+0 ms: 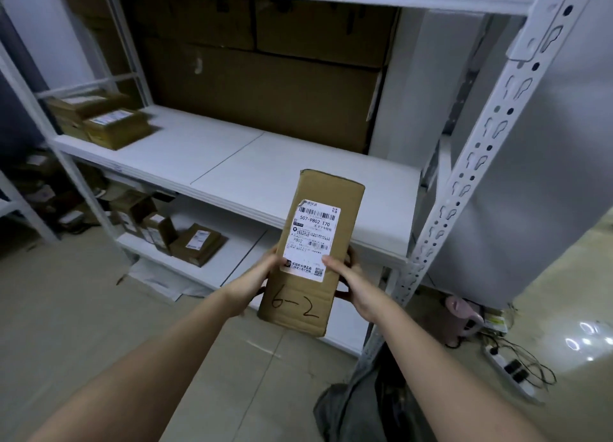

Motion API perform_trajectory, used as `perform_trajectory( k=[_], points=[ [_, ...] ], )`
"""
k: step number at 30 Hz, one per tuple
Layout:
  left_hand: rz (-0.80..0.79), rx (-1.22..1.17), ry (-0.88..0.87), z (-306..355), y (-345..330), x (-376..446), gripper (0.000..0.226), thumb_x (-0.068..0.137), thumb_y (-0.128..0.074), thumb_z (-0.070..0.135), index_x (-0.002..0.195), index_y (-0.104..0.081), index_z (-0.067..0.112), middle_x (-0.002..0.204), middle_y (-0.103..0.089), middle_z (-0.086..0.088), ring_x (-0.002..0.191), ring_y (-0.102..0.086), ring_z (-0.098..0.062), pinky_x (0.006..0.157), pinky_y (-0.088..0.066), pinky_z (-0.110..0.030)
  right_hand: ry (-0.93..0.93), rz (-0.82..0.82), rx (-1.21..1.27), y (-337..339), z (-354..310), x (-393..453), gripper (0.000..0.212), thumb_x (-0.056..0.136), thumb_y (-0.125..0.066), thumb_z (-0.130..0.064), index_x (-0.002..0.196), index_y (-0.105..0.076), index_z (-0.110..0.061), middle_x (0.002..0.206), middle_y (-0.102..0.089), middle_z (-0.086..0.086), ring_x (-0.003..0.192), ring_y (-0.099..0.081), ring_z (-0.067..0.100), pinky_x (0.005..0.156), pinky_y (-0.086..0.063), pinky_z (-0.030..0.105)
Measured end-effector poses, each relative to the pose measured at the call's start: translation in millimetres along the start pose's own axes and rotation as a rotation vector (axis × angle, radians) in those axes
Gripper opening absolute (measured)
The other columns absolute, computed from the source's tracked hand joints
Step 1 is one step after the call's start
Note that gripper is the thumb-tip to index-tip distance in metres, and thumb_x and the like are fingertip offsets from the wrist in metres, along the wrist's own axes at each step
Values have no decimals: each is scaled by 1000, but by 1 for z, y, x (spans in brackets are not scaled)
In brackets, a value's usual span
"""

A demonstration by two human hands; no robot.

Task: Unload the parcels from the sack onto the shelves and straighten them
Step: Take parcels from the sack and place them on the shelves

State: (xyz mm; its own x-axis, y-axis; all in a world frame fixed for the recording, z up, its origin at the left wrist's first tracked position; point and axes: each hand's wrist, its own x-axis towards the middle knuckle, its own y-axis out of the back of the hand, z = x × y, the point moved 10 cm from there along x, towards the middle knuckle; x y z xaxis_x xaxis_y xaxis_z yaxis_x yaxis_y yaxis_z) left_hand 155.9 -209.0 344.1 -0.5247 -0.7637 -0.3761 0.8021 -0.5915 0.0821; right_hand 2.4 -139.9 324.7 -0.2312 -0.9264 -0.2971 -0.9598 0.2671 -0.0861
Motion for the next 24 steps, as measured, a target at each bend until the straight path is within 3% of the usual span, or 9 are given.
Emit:
perform_trajectory(
  k=[2, 4, 7, 11, 15, 18, 22, 24],
  points=[
    [-40, 48, -27, 10, 8, -10, 37, 82, -48, 42, 118, -55, 45, 119, -64, 7, 108, -57, -13, 90, -44, -30, 48, 17, -71, -5, -13, 7, 110, 61, -83, -46, 148, -16, -36, 135, -51, -9, 118, -53, 12, 96, -50, 43],
    [-20, 66, -39, 14, 29, -14, 23, 83, -51, 46, 106, -57, 49, 111, -64, 13, 103, -59, -10, 81, -46, -26, 101, 16, -118, -17, -29, 13, 116, 58, -84, -42, 147, -10, -36, 138, -45, -5, 121, -48, 13, 105, -43, 44],
    [55, 84, -65, 24, 62, -5, 22, 93, -51, 33, 113, -53, 42, 113, -62, 9, 101, -58, -8, 74, -46, -23, 166, 22, -195, -43, -48, 27, 118, 60, -85, -40, 148, -7, -35, 142, -40, -1, 125, -41, 13, 107, -38, 37],
    [108, 68, -93, 34, 111, 4, 26, 96, -48, 24, 119, -51, 36, 101, -63, 14, 87, -60, 0, 56, -47, -13, 228, 10, -261, -88, -67, 59, 114, 66, -86, -31, 148, -7, -33, 148, -35, 1, 135, -37, 19, 112, -35, 45],
    [154, 85, -120, 46, 167, 17, 28, 99, -45, 24, 126, -44, 29, 95, -60, 9, 71, -56, -3, 46, -43, -12, 265, 27, -269, -134, -84, 97, 113, 66, -87, -30, 149, -10, -29, 147, -37, 2, 133, -40, 21, 111, -37, 46],
    [187, 45, -132, 53, 242, 37, 26, 99, -45, 19, 125, -43, 23, 98, -60, 8, 73, -62, 1, 48, -46, -11, 296, 50, -299, -197, -99, 141, 113, 64, -88, -34, 148, -12, -30, 147, -36, 2, 133, -40, 21, 110, -38, 45],
    [190, 133, -129, 69, 332, 57, 38, 98, -47, 19, 136, -41, 17, 121, -57, -1, 92, -56, -8, 62, -44, -14, 306, 79, -280, -270, -110, 193, 116, 61, -90, -36, 147, -13, -31, 147, -36, 2, 132, -40, 20, 110, -38, 45],
    [191, 186, -161, 79, 376, 68, 41, 97, -50, 19, 137, -43, 13, 131, -56, -4, 109, -55, -16, 80, -48, -21, 308, 88, -283, -305, -117, 217, 117, 59, -90, -37, 147, -13, -31, 146, -35, 1, 132, -39, 18, 110, -38, 44]
  ],
)
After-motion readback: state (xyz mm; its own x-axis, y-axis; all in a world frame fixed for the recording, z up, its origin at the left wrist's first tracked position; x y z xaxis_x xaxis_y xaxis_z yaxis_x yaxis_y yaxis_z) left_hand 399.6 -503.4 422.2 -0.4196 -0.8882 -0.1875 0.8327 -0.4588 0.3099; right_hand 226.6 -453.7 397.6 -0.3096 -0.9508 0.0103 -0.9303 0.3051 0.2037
